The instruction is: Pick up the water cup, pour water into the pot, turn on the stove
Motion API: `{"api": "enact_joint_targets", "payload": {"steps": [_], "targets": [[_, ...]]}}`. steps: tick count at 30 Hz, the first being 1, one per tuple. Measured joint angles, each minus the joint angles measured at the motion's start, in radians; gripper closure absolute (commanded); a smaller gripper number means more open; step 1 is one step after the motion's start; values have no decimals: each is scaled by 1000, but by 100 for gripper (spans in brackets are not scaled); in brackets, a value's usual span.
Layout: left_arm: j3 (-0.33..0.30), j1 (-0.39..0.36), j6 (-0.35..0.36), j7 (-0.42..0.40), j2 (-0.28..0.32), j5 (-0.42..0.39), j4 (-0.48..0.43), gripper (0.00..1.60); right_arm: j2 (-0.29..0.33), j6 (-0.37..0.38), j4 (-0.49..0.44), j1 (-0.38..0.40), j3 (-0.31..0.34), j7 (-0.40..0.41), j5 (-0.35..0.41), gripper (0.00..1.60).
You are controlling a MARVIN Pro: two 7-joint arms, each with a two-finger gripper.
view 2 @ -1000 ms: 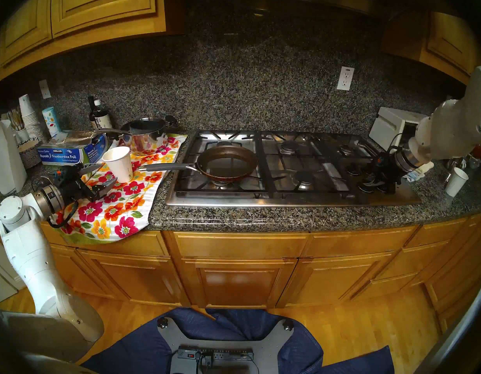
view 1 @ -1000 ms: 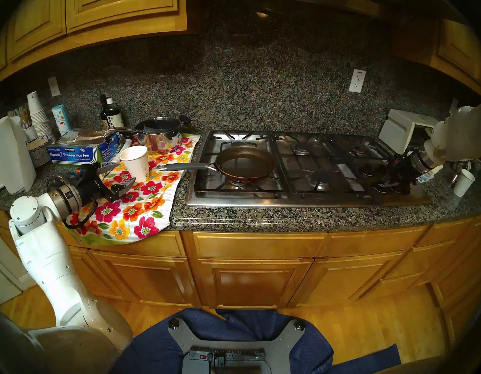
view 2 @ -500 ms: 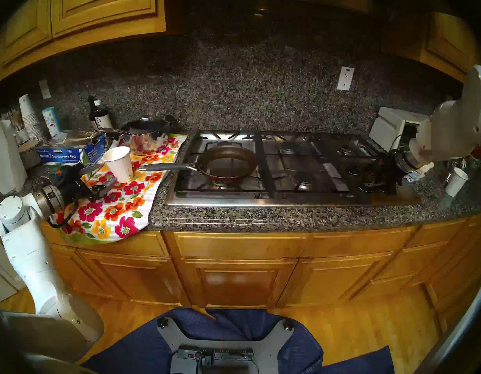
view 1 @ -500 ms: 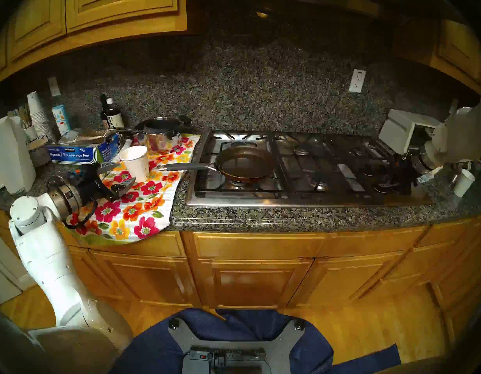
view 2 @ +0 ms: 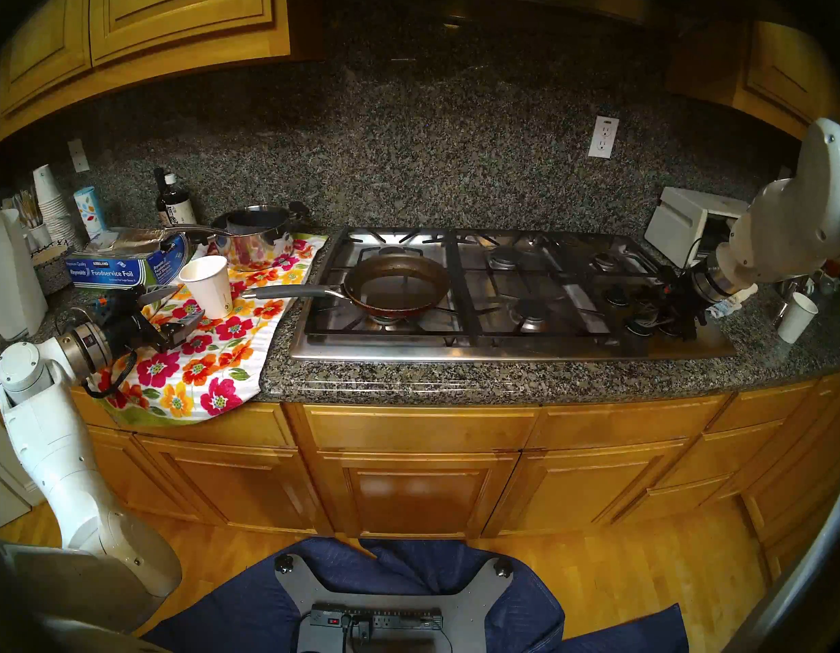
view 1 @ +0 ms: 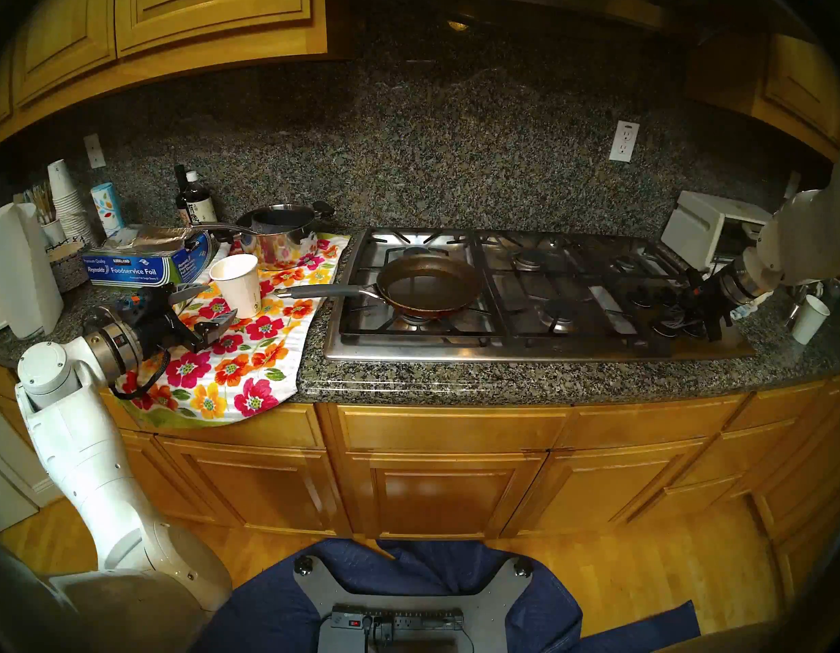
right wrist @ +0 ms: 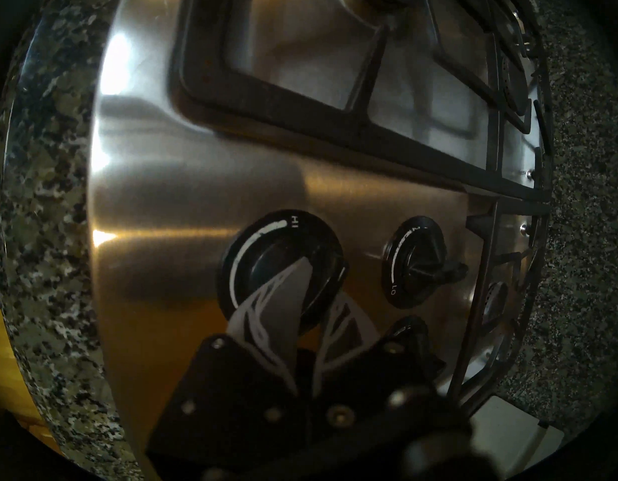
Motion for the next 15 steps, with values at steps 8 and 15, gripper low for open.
{"api": "enact_joint_targets", "payload": {"steps": [8, 15], "targets": [[0, 0, 0, 0, 0, 0, 0, 0, -4, -40, 18, -19, -22, -43, -27, 160], [0, 0, 0, 0, 0, 0, 0, 0, -5, -77, 36, -37, -43, -85, -49, 160]]}}
